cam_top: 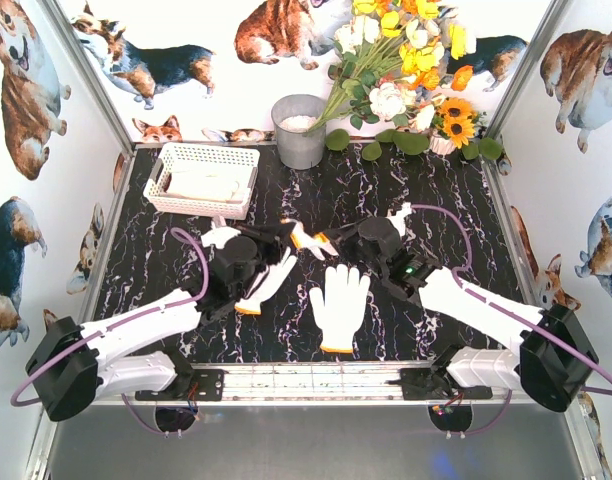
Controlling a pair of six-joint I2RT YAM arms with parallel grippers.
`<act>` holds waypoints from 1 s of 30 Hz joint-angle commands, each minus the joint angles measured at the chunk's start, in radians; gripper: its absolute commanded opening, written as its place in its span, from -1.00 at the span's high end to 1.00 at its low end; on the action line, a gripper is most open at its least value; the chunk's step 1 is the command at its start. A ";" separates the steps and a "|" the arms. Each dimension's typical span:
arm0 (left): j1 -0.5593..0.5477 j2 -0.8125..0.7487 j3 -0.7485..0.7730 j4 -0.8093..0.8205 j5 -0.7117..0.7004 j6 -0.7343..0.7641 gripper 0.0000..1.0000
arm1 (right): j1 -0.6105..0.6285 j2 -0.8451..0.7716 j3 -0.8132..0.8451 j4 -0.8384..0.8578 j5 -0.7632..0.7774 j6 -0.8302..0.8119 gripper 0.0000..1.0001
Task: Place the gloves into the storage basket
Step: Turn over the glove.
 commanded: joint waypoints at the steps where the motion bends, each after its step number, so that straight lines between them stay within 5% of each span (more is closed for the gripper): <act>1: -0.045 0.029 -0.046 -0.036 0.088 -0.024 1.00 | -0.019 -0.029 0.031 -0.116 -0.030 -0.185 1.00; 12: -0.085 0.055 -0.077 -0.120 0.263 0.069 0.86 | -0.094 -0.015 -0.017 -0.086 -0.316 -0.471 1.00; 21: -0.083 -0.063 -0.123 -0.274 0.347 0.300 -0.39 | -0.102 0.004 -0.029 -0.329 -0.421 -0.645 1.00; 25: -0.079 -0.077 -0.108 -0.309 0.416 0.441 -0.48 | -0.106 0.001 -0.068 -0.364 -0.415 -0.672 1.00; 30: -0.064 0.019 -0.059 -0.358 0.564 0.606 -0.30 | -0.111 0.005 -0.081 -0.414 -0.399 -0.687 1.00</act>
